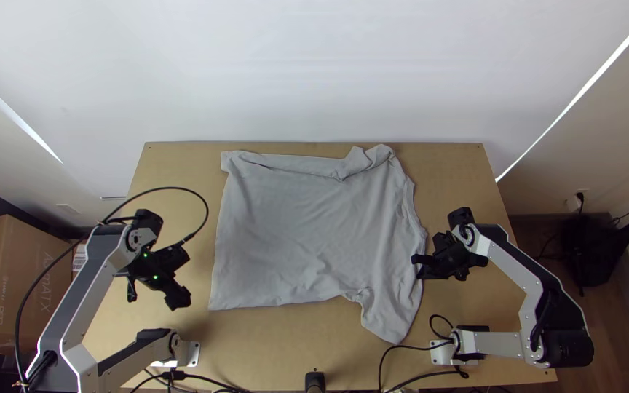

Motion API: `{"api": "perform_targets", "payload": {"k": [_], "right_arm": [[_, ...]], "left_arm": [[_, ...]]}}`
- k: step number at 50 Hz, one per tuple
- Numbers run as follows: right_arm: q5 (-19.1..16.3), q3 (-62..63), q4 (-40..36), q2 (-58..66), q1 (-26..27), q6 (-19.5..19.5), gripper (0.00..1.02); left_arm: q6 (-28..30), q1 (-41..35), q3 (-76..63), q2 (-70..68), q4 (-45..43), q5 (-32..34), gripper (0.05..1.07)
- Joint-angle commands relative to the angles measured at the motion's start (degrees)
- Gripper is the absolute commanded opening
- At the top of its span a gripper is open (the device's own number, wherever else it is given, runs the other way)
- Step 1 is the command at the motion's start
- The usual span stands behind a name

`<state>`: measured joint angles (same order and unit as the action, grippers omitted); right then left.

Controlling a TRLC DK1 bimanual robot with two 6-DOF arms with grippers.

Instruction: Fold the t-shirt

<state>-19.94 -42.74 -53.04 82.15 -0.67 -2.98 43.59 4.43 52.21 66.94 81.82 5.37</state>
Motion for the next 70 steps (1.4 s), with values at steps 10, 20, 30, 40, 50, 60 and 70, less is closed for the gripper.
{"api": "perform_targets", "payload": {"k": [10,20,30,40,50,60,70], "right_arm": [[0.61,0.20,0.74,-0.50,-0.83,-1.50,0.02],[0.61,0.47,0.83,-0.50,-0.48,-1.59,0.02],[0.61,0.64,1.27,-0.50,-0.48,-2.11,0.02],[0.61,0.55,1.36,-0.59,-0.04,-2.03,0.02],[0.61,0.55,1.53,-0.76,0.05,-2.11,0.02],[0.61,0.64,1.62,-0.85,0.32,-2.03,0.02],[0.61,0.82,1.71,-1.03,0.32,-2.03,0.02]], "left_arm": [[-1.23,-5.92,-7.12,-1.02,-4.83,0.26,1.01],[-6.42,-11.81,-7.21,1.44,-7.38,1.93,1.01],[-7.82,-13.92,-7.47,5.13,-9.66,3.95,1.01],[-10.20,-16.73,-7.64,8.12,-11.16,4.48,0.96],[-11.60,-18.84,-8.26,10.41,-11.51,5.09,0.96],[-14.24,-20.33,-8.79,13.04,-11.77,5.01,0.95],[-14.94,-21.04,-9.58,13.92,-12.48,5.44,0.88]]}}
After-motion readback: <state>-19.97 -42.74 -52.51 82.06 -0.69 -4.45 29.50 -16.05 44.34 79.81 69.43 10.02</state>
